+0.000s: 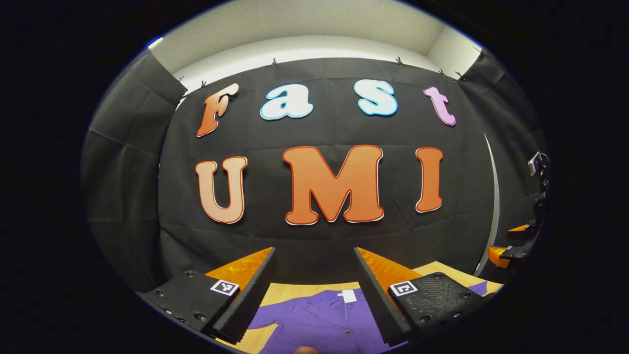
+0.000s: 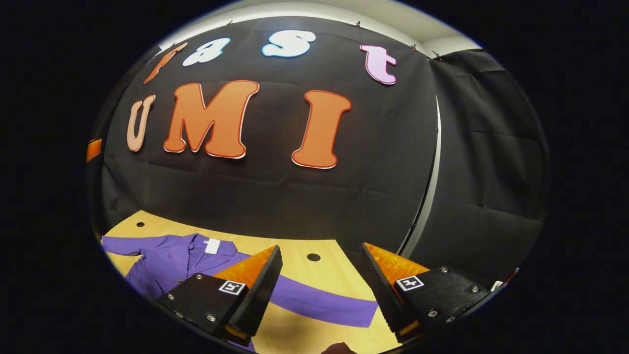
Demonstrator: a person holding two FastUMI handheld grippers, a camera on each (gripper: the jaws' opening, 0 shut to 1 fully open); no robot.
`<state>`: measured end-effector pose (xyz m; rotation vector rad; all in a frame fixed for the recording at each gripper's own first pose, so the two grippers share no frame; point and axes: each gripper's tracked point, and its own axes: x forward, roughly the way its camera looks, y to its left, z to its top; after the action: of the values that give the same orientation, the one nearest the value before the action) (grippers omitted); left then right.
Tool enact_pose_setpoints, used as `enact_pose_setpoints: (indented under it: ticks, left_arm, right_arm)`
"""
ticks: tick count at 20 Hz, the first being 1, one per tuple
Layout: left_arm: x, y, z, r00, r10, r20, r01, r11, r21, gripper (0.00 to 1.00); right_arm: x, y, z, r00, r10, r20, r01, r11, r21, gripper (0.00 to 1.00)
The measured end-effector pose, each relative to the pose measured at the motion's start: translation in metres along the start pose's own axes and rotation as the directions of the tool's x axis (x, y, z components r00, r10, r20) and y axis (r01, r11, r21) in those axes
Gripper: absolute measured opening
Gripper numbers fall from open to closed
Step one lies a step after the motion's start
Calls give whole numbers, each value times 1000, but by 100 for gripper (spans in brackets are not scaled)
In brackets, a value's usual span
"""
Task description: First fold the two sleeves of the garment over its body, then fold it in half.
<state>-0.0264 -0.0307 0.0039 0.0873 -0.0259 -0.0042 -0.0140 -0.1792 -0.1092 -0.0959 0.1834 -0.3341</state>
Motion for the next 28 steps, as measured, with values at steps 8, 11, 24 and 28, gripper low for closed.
enact_pose_setpoints:
  ticks: [8,11,24,28]
  left_arm:
    - [9,-11,-8,1000,9,-27,-8,1000,17,96]
    - [12,-7,-14,998,31,-52,-30,999,18,98]
    - [16,1,-46,981,122,-149,-120,993,22,98]
    - [16,-5,-56,975,126,-181,-119,992,50,98]
  right_arm:
    - [36,-47,-78,973,-56,-223,65,997,31,95]
    - [51,-59,-105,952,-63,-299,75,997,29,95]
    - [94,-100,-240,711,-63,-700,131,991,43,96]
    - [97,-111,-272,616,-34,-787,128,990,57,96]
